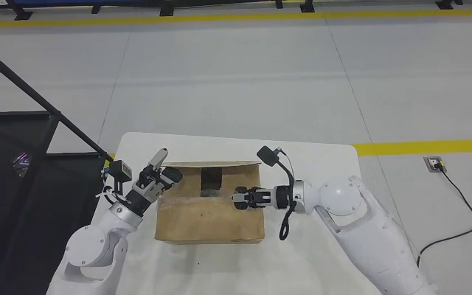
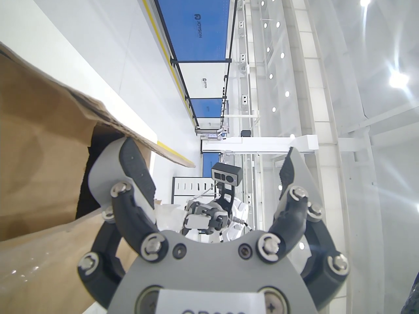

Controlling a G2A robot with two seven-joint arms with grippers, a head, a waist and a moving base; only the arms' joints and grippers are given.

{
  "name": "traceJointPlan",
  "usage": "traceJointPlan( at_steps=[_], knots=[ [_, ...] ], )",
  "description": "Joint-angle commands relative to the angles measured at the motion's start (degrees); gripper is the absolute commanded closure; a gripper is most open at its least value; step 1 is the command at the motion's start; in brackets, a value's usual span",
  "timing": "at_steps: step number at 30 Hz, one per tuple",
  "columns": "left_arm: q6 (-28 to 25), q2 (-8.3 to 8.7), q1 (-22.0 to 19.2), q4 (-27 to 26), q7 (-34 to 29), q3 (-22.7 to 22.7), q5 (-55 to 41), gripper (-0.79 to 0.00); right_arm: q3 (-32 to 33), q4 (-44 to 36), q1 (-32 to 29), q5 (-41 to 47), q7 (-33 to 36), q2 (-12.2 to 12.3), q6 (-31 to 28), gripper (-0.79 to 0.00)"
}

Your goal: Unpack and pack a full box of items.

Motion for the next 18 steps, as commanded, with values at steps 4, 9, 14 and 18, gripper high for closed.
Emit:
traceJointPlan(
  at_steps=[4,9,14,18],
  knots=[
    [0.09,0.08,0.49,-0.35,-0.43,0.12,0.51,-0.785,1.01,-3.97,-2.64,-0.29,-2.63,0.31,-3.40,0.000],
    [-0.22,0.19,1.58,-1.26,-0.89,-0.37,0.53,-0.785,1.69,-7.25,-4.65,-0.67,-4.37,0.55,-4.93,0.000],
    [-0.37,0.43,3.04,-2.26,-1.94,-1.28,1.29,-0.785,1.36,-8.32,-5.10,-0.65,-5.43,0.49,-4.62,0.000],
    [-0.93,0.67,4.51,-3.38,-3.23,-2.25,2.24,-0.785,0.39,-7.86,-4.17,-0.58,-5.69,0.23,-3.51,0.000]
  ],
)
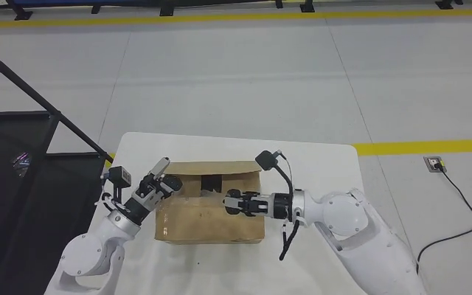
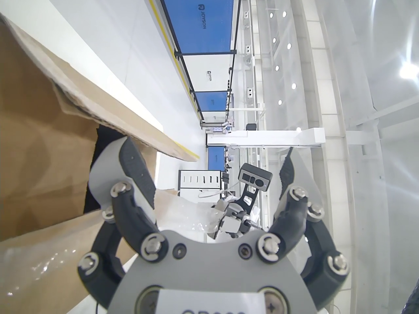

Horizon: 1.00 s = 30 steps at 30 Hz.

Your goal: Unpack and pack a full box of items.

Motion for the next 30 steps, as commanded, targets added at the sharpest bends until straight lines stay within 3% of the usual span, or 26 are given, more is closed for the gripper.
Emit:
traceJointPlan(
  at_steps=[1,7,11,17,23,30],
  knots=[
    [-0.62,0.17,1.01,-0.90,-0.91,-0.66,0.85,-0.785,-0.43,0.29,0.47,0.04,-0.13,-0.12,0.33,0.000],
    [-2.28,0.66,5.20,-4.88,-2.94,-3.67,2.55,-0.785,-1.27,0.79,1.12,0.10,-0.03,-0.33,0.31,0.000],
    [-2.37,0.72,6.47,-5.82,-0.94,-5.41,2.17,-0.785,-1.55,0.86,1.16,-0.02,0.03,-0.38,0.07,0.000],
    [1.85,0.41,1.27,-1.01,3.88,-3.98,-0.74,-0.785,-1.76,1.63,1.66,0.26,0.06,-0.50,-0.01,0.000],
    [4.43,0.76,-3.99,4.57,-1.45,-0.70,2.71,-0.785,-1.80,3.02,2.48,0.88,0.09,-0.66,-0.05,0.000],
    [4.06,1.12,-4.91,6.81,-5.27,0.52,5.14,-0.785,-1.36,3.18,2.34,0.93,0.29,-0.58,-0.24,0.000]
  ],
)
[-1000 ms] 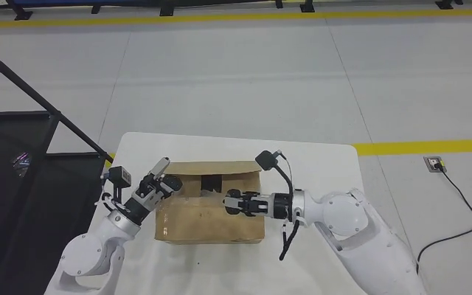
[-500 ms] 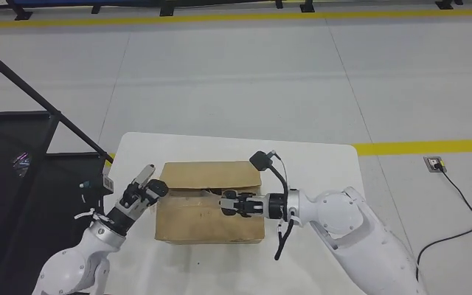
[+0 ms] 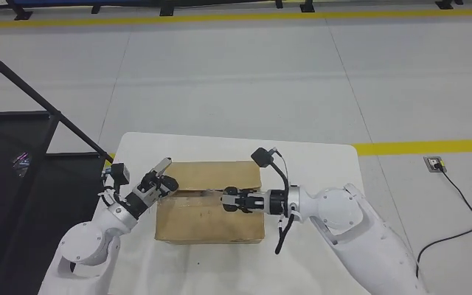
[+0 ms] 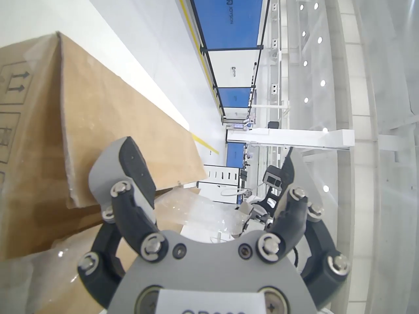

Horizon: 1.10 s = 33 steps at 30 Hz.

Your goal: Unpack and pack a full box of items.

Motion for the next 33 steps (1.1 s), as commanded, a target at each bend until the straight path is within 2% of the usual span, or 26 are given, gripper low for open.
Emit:
traceJointPlan(
  at_steps=[1,12,18,20,27,28,29,31,33],
  knots=[
    [-0.08,0.15,-0.06,0.25,-1.07,0.17,1.14,-0.785,0.19,0.08,-0.03,0.06,0.11,0.04,-0.09,0.000],
    [-0.05,0.66,-0.14,0.86,-2.85,0.19,3.17,-0.785,0.40,2.28,0.89,0.59,0.87,-0.01,-0.26,0.000],
    [-0.16,0.90,0.01,0.90,-3.29,-0.27,3.16,-0.785,0.75,4.26,1.44,-0.36,3.00,0.23,3.54,-0.009],
    [-0.22,0.97,0.11,0.86,-3.41,-0.42,3.07,-0.785,0.77,5.09,1.78,-0.63,3.74,0.29,4.67,-0.160],
    [-0.16,1.14,0.13,0.72,-3.54,-0.39,2.67,-0.785,0.95,6.46,2.13,-2.03,4.74,0.53,7.63,-0.394],
    [-0.12,1.16,0.10,0.67,-3.57,-0.32,2.69,-0.785,0.97,6.41,2.11,-2.42,4.62,0.57,8.23,-0.560],
    [-0.11,1.18,0.06,0.61,-3.54,-0.26,2.70,-0.785,1.10,6.28,2.03,-2.68,4.26,0.61,8.64,-0.622],
    [-0.13,1.21,0.05,0.53,-3.41,-0.15,2.65,-0.785,1.58,5.75,1.69,-3.47,3.37,0.75,9.27,-0.699],
    [-0.18,1.24,0.07,0.42,-3.35,-0.07,2.48,-0.785,2.96,4.82,0.82,-3.95,1.46,1.02,9.50,-0.742]
  ],
)
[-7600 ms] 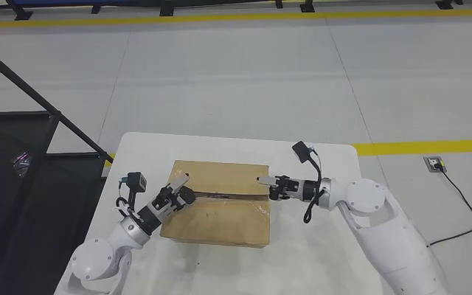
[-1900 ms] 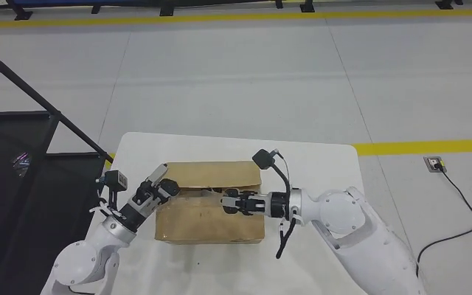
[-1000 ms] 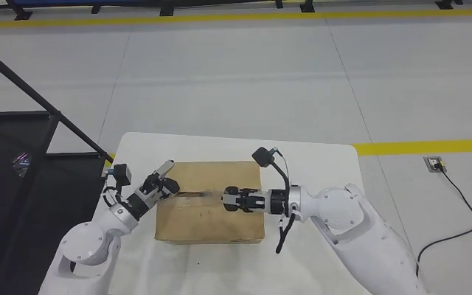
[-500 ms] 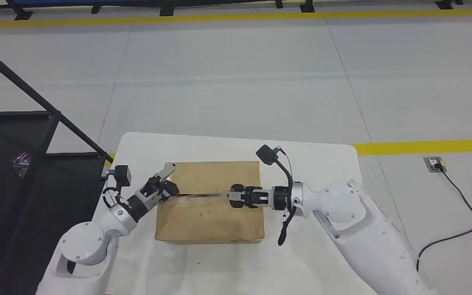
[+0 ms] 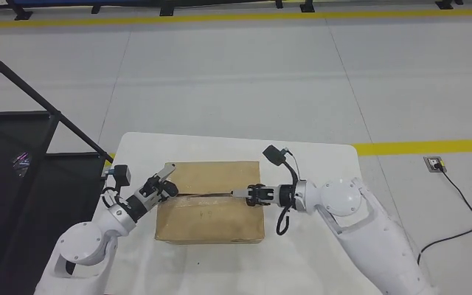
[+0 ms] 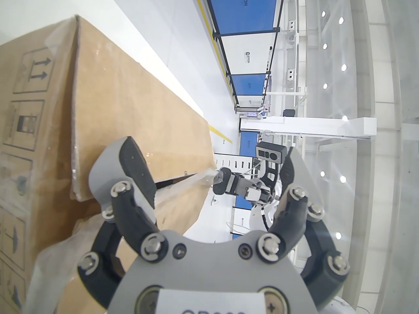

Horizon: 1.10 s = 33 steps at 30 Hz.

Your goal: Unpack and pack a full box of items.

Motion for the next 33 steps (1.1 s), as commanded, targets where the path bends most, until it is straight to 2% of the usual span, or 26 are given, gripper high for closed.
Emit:
traceJointPlan(
  at_steps=[1,2,5,8,10,11,12,14,16,17,23,24,25,33],
  knots=[
    [-0.07,0.03,0.05,-0.08,0.07,0.05,-0.10,-0.785,1.60,-1.30,-1.12,-1.23,-3.11,0.29,0.53,-0.760],
    [-0.07,0.05,0.08,-0.12,0.11,0.07,-0.12,-0.785,2.69,-2.54,-2.16,-2.57,-6.10,0.48,1.40,-0.785],
    [-0.19,0.10,0.19,-0.21,0.31,0.11,-0.25,-0.785,4.96,-8.88,-6.70,-7.10,-16.31,0.85,4.81,-0.785],
    [-0.18,0.15,0.37,-0.28,0.43,0.22,-0.38,-0.785,5.62,-13.84,-10.19,-7.96,-18.19,1.13,1.72,-0.785],
    [-0.23,0.18,0.43,-0.27,0.47,0.28,-0.44,-0.785,4.71,-14.40,-10.51,-7.37,-15.46,1.17,-1.13,-0.785],
    [-0.28,0.19,0.46,-0.27,0.51,0.33,-0.45,-0.785,4.06,-13.65,-9.87,-6.46,-13.58,1.09,-2.34,-0.585],
    [-0.31,0.20,0.48,-0.28,0.58,0.40,-0.46,-0.785,3.23,-12.31,-8.88,-5.52,-11.95,0.94,-3.24,-0.348],
    [-0.36,0.24,0.51,-0.34,0.66,0.51,-0.37,-0.785,1.10,-8.66,-5.93,-4.09,-9.35,0.42,-3.53,-0.209],
    [-0.36,0.27,0.53,-0.39,0.78,0.57,-0.30,-0.785,-1.32,-4.67,-2.67,-2.88,-8.25,-0.31,-3.54,-0.111],
    [-0.36,0.29,0.57,-0.42,0.81,0.58,-0.32,-0.785,-2.56,-2.75,-1.07,-2.65,-7.94,-0.70,-3.50,-0.086],
    [-0.55,0.42,1.09,-0.52,1.13,0.27,-0.61,-0.785,-8.43,6.63,6.06,-1.22,-6.17,-2.85,-2.83,-0.071],
    [-0.57,0.43,1.16,-0.53,1.22,0.23,-0.70,-0.785,-9.21,8.11,7.15,-1.09,-4.95,-3.13,-2.04,-0.142],
    [-0.58,0.45,1.21,-0.57,1.25,0.22,-0.74,-0.785,-9.83,9.21,8.25,-0.88,-4.20,-3.42,-1.60,-0.151],
    [-0.99,0.57,1.39,-0.61,1.71,0.15,-0.89,-0.785,-12.08,14.67,11.26,-0.19,-3.68,-4.78,-1.36,-0.117]
  ],
)
